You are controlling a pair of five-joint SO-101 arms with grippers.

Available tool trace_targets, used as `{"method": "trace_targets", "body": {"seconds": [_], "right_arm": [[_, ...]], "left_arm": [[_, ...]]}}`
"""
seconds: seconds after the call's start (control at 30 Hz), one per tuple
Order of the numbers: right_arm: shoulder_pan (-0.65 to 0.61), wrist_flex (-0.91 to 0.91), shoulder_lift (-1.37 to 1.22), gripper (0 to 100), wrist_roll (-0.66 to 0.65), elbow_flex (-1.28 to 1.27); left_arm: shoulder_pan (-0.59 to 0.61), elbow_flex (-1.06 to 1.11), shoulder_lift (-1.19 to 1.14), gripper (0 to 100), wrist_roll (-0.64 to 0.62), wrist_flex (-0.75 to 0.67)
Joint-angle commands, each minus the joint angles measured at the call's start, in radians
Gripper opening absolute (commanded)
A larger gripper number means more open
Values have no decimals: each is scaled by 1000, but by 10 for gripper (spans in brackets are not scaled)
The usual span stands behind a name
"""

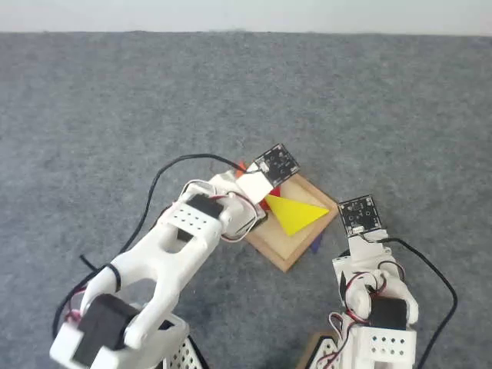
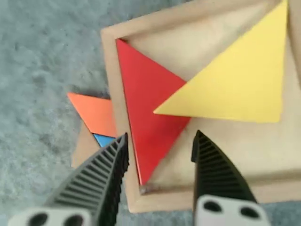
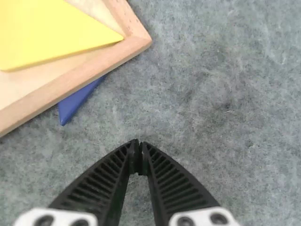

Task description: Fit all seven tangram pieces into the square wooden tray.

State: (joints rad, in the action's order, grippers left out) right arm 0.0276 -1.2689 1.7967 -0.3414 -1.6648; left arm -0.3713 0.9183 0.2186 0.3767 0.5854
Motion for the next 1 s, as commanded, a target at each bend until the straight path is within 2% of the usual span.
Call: {"method": "trace_targets", "body": {"seconds": [0.0, 0.97], "right_arm": [[-5, -13, 19, 8, 2, -18], [-5, -13, 19, 8, 2, -18]], "left_arm": [[-9, -70, -6, 212, 11, -18], [-9, -99, -29, 211, 14, -48]]}}
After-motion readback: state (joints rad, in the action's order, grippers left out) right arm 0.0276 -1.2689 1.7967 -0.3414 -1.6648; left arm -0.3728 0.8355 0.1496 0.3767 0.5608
